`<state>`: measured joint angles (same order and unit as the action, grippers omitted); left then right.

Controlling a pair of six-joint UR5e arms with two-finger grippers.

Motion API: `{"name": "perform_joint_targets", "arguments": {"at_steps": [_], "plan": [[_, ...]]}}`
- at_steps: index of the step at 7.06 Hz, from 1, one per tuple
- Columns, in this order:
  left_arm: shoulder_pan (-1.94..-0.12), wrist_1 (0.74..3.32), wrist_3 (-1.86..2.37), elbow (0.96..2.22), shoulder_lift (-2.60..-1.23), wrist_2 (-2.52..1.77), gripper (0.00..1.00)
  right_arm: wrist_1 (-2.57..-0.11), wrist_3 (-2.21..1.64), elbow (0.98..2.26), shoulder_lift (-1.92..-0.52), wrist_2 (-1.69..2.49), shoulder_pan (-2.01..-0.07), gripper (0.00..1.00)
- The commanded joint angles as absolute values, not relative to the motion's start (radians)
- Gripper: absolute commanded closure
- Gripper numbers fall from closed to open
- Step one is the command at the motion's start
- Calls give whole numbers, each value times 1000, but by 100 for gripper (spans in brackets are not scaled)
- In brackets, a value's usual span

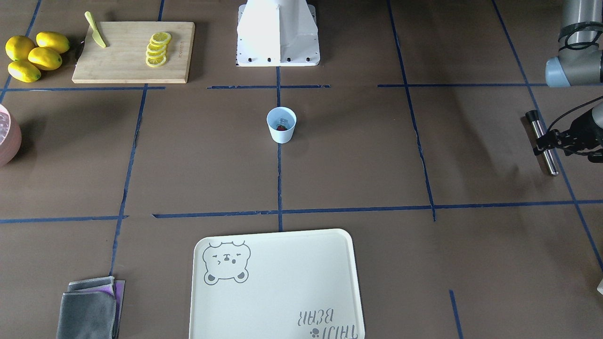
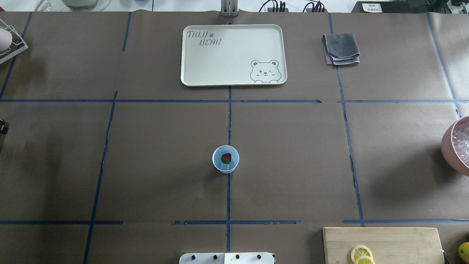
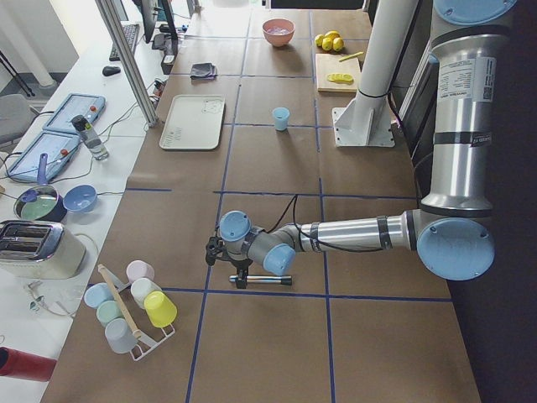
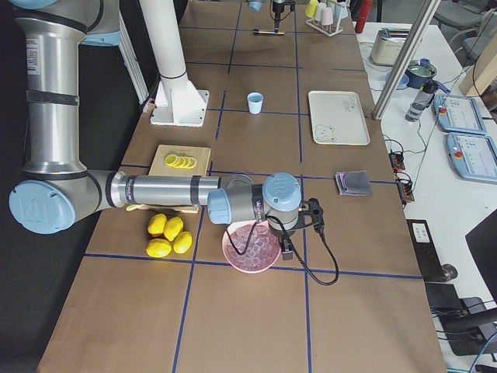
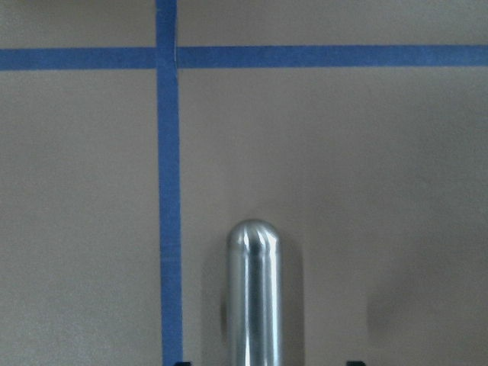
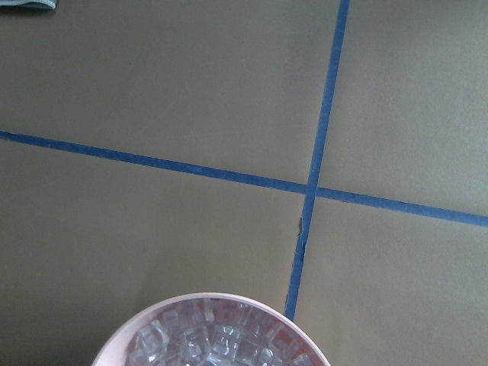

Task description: Mash ice and strawberries in cup

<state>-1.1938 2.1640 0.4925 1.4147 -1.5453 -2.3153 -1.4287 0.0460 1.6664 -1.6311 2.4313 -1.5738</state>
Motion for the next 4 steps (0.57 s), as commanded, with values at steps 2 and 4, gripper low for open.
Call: {"name": "perform_joint_targets", "arguments": {"at_steps": [2, 4], "plan": [[-1283, 2079, 340, 1480, -1542, -2405, 0, -1428, 48, 1680, -1628, 2425, -1574, 0], [-1447, 1824, 37, 1508, -1546, -2413, 0, -1430, 46, 1674, -1626, 2424, -1574, 0]]}}
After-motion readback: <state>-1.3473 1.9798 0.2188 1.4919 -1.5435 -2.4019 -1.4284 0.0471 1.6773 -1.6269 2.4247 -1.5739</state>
